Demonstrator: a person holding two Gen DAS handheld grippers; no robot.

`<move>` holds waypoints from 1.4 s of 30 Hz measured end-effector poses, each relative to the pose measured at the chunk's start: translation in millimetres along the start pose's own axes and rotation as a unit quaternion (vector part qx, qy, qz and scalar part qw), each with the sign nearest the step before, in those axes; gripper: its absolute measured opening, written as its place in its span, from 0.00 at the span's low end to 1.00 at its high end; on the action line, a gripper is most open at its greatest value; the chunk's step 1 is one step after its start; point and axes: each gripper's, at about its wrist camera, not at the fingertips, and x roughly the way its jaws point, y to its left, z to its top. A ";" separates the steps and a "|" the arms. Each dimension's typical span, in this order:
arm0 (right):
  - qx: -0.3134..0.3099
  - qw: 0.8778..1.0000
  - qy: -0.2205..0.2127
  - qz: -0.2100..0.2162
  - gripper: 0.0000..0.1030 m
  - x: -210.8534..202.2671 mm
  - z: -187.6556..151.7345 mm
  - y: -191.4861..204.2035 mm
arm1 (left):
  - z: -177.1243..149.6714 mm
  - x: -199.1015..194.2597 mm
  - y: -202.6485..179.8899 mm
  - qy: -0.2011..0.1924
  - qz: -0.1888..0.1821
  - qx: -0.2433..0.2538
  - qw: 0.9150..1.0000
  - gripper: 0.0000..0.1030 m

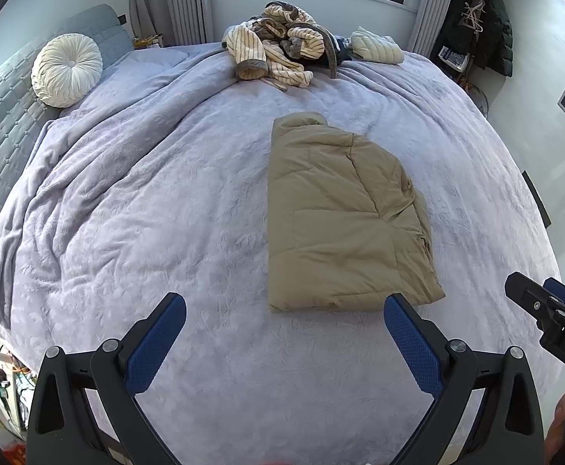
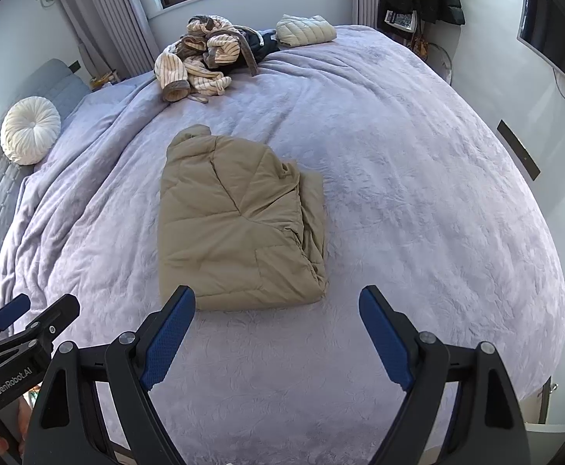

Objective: Fold large clothes

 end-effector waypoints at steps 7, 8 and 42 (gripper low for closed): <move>0.000 1.000 0.001 -0.001 0.86 -0.6 -1.3 1.1 | -0.3 -0.4 -0.6 0.000 -0.001 -0.001 1.000 0.99; 0.001 1.000 0.000 -0.001 0.86 -1.0 -1.9 1.6 | 1.6 0.9 0.2 0.001 -0.002 0.000 1.000 0.99; 0.001 1.000 0.001 -0.003 0.86 -1.9 -3.2 3.0 | 8.8 7.9 1.3 0.003 -0.005 0.004 1.000 0.99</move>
